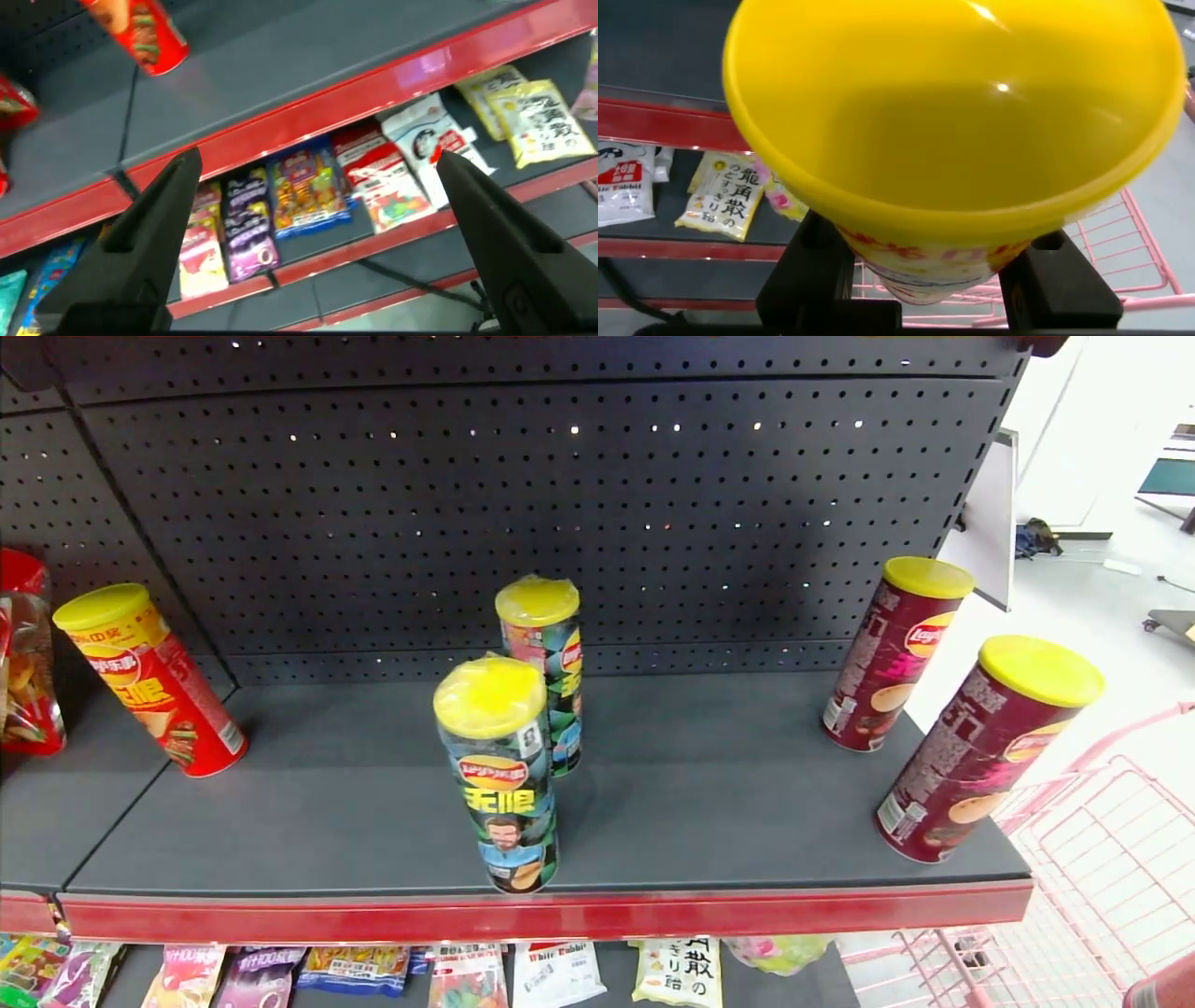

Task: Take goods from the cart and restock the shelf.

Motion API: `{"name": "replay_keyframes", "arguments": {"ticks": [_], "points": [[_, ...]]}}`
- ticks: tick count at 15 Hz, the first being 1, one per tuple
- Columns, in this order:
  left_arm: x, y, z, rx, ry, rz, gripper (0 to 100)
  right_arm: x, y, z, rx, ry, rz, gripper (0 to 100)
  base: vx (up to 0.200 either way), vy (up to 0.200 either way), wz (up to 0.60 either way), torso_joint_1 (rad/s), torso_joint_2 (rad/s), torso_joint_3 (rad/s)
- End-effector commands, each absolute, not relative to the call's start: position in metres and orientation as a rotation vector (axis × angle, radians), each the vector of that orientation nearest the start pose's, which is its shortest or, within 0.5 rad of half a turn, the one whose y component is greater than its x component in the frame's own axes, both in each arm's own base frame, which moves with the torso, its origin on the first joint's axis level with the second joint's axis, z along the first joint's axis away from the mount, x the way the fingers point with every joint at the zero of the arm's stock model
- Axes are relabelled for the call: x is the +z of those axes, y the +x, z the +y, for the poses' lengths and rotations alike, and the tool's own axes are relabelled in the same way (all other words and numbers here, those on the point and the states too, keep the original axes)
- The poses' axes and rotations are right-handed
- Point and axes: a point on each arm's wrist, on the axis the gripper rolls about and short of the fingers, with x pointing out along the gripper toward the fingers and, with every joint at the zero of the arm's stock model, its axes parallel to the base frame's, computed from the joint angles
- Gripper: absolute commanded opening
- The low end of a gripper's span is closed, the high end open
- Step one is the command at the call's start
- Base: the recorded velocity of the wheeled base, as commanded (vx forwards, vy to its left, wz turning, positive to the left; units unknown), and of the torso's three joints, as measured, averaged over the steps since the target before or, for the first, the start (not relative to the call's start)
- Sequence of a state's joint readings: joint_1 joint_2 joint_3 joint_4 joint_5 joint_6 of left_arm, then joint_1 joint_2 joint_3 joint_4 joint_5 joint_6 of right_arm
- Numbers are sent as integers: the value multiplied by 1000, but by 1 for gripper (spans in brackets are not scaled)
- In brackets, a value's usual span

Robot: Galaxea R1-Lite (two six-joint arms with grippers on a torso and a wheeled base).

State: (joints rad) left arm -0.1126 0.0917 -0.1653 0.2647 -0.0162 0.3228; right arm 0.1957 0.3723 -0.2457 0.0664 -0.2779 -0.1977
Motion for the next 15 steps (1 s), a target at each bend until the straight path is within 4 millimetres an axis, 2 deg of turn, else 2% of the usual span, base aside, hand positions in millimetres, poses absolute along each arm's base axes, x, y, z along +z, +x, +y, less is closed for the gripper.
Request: {"name": "replay_keyframes", "arguments": {"ticks": [1, 15], "points": [[96, -29, 3, -158, 331, 169, 100, 142, 5, -5, -62, -244, 201, 0, 0, 200, 0, 7, 2, 7], [96, -29, 3, -158, 333, 166, 100, 141, 5, -5, -62, -244, 201, 0, 0, 200, 0, 2, 2, 2]]}}
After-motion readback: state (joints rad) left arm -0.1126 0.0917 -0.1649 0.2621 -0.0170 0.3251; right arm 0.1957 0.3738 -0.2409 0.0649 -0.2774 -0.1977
